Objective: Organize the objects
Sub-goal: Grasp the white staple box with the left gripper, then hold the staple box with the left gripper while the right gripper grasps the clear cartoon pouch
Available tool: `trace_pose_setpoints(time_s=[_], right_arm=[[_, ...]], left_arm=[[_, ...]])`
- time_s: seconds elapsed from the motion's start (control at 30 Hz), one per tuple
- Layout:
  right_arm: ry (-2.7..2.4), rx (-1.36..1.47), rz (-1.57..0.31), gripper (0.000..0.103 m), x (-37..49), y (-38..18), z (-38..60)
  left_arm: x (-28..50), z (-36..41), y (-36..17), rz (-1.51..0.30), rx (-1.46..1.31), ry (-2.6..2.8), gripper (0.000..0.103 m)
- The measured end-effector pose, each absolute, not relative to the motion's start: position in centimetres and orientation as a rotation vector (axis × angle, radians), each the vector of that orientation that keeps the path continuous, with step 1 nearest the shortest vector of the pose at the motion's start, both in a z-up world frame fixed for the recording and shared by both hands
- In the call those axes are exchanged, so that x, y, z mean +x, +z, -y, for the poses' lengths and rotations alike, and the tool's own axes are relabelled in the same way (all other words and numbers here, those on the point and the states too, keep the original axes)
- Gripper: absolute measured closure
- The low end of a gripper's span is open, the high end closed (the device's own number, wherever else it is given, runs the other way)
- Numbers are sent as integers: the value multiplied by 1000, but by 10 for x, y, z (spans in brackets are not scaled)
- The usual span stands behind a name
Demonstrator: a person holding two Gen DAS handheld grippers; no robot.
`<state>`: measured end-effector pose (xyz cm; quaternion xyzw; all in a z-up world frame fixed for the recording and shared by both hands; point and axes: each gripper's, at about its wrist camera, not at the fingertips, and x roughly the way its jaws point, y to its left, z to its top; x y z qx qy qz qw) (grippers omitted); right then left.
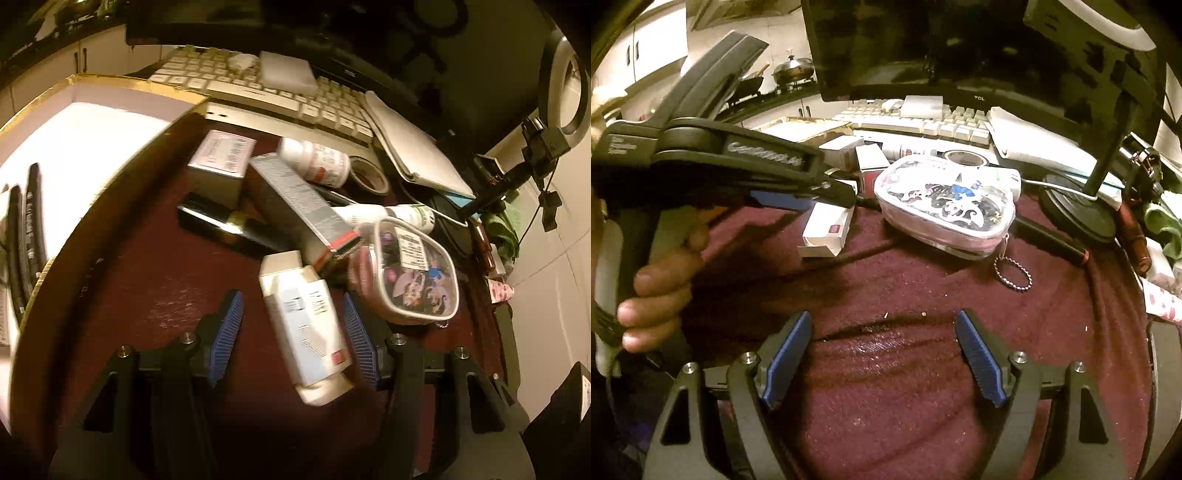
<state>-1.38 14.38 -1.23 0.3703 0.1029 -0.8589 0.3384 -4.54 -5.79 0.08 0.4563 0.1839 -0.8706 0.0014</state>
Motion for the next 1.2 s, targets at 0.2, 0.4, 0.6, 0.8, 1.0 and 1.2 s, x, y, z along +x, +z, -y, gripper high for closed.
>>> trace_pose_setpoints(time_s=[0.2, 0.4, 0.6, 0.8, 1.0, 1.2], right_arm=[[-2234, 962, -282, 22, -14, -12, -140], [-2211, 980, -124, 22, -23, -10, -153], [-2142, 1029, 201, 24, -41, -9, -179], [-2136, 1035, 248, 24, -51, 9, -186], [-2241, 964, 146, 22, -68, 32, -188], [-2278, 1027, 114, 22, -109, 28, -188]], left_arm=[[-51, 29, 1, -331, 1477, -2726, 48], [-47, 30, 2, -224, 1472, -2720, 68], [-29, 35, 3, -224, 1441, -2810, 73], [-25, 37, 2, -227, 1434, -2813, 73], [-23, 32, 0, -206, 1376, -2837, 73], [-24, 43, 0, -307, 1372, -2839, 73]])
